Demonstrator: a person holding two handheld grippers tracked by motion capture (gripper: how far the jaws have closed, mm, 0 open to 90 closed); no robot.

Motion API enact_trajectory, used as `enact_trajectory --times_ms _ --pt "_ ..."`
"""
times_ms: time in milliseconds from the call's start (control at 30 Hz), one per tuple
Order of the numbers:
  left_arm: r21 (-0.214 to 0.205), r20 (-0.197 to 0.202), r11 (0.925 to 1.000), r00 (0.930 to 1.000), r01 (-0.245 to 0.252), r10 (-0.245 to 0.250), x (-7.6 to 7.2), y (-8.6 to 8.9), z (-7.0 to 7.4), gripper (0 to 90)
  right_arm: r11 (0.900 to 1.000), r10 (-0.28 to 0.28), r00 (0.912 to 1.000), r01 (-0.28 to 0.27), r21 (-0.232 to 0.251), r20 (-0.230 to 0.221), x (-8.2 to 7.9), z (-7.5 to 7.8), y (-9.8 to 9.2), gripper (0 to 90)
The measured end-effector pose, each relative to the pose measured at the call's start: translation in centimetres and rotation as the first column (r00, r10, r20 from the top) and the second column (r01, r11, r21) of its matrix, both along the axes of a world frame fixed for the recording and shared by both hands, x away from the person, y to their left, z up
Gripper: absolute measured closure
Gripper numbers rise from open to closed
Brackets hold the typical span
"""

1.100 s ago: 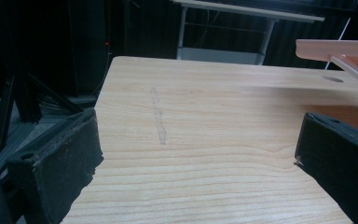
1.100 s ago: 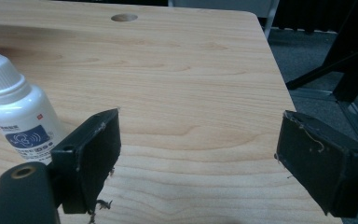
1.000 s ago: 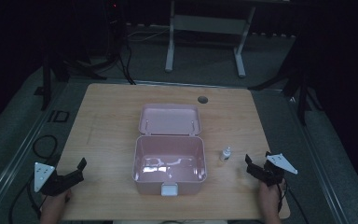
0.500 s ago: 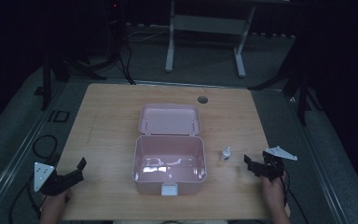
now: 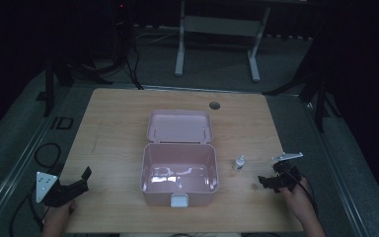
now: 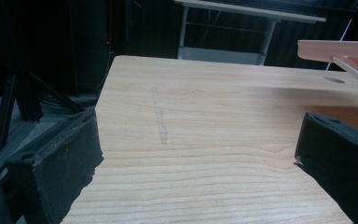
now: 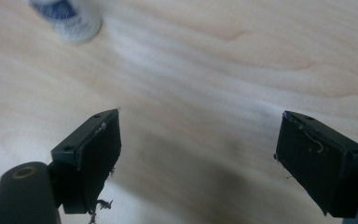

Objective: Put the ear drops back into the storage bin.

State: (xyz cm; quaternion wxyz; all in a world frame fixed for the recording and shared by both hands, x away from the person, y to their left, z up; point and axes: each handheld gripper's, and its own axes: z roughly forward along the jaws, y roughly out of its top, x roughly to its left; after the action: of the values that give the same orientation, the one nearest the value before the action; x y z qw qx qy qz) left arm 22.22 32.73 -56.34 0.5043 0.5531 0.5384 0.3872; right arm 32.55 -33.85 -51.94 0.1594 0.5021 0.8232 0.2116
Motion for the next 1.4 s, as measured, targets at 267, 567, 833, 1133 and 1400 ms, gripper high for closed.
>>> enact_trajectory --times_ms 267,567,833,1133,1400 --pt "0.001 0.001 1.0000 1.0000 0.001 -0.001 0.0 0.0 0.0 0.5 0.9952 0.074 0.9775 -0.085 -0.048 -0.198 0.1 0.4 0.6 13.6" --pt "0.000 0.000 1.0000 1.0000 0.001 -0.001 0.0 0.0 0.0 0.5 0.9829 0.126 0.9415 -0.161 -0.089 -0.312 0.0 0.9 0.5 14.0" --pt "0.000 0.000 1.0000 1.0000 0.000 0.000 0.0 0.0 0.0 0.5 0.9678 0.167 0.9008 -0.227 -0.108 -0.401 0.1 1.4 0.7 14.0" --pt "-0.002 -0.001 1.0000 1.0000 -0.001 0.001 0.0 0.0 0.0 0.5 0.9391 0.219 0.8268 -0.322 -0.118 -0.518 0.3 1.5 1.6 13.9" --pt "-0.002 -0.001 1.0000 1.0000 -0.001 0.001 0.0 0.0 0.0 0.5 0.9233 0.245 0.8007 -0.365 -0.121 -0.547 1.4 2.0 2.2 13.0"
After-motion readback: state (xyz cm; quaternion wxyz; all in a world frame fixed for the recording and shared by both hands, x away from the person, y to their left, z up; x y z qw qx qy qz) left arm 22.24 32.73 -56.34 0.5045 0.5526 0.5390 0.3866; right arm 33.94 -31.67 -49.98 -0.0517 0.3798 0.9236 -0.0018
